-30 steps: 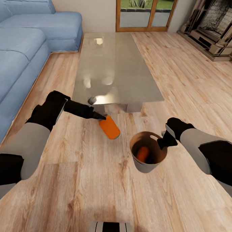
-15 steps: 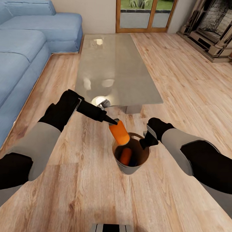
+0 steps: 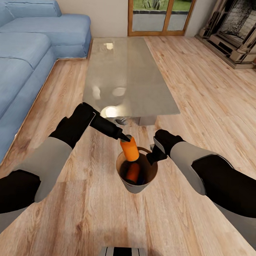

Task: Put the three can of soda from the living room inside the tash can in the kitchen.

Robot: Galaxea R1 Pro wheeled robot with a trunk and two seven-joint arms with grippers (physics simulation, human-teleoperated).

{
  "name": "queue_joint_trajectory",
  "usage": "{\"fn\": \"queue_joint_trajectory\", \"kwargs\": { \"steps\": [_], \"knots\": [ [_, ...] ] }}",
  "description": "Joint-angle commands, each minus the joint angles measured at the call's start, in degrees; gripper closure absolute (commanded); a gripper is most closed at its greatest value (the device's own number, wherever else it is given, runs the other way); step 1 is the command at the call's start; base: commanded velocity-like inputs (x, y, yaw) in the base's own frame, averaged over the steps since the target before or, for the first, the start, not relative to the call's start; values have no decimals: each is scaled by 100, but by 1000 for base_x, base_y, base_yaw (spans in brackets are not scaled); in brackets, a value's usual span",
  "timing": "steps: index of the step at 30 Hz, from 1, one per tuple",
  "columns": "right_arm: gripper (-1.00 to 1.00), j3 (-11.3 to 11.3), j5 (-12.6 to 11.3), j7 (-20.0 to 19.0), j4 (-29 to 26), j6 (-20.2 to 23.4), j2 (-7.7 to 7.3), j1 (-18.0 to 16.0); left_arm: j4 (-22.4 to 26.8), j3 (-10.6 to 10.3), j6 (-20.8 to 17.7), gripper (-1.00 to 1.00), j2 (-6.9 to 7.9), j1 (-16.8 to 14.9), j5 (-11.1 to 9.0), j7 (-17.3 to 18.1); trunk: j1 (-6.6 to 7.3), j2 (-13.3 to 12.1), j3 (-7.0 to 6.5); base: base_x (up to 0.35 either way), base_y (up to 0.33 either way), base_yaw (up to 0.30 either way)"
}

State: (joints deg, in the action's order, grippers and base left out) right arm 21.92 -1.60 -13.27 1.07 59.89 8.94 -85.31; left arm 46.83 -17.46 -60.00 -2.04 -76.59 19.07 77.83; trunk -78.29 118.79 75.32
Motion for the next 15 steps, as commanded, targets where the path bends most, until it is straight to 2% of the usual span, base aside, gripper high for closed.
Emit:
{"fn": "queue_joint_trajectory", "kwargs": {
  "steps": [1,5,8,13,15],
  "knots": [
    [100,-111,-113,-11,0,11,23,-5,-6,-12,0,100,-20,1,-1,-46,0,0,0,0,0,0],
    [100,-147,-120,-9,-1,11,96,-16,-14,-179,0,100,-68,16,-1,-210,0,0,0,0,0,0],
    [100,-189,-126,-9,2,11,106,-30,-16,-397,0,100,-162,133,-4,-278,0,0,0,0,0,0],
    [100,-210,-160,-9,6,11,106,-49,-18,-487,0,100,-278,302,-7,-437,0,0,0,0,0,0],
    [100,-210,-301,-7,7,11,106,-56,-17,-499,0,100,-289,401,-4,-483,0,0,0,0,0,0]
  ]
}}
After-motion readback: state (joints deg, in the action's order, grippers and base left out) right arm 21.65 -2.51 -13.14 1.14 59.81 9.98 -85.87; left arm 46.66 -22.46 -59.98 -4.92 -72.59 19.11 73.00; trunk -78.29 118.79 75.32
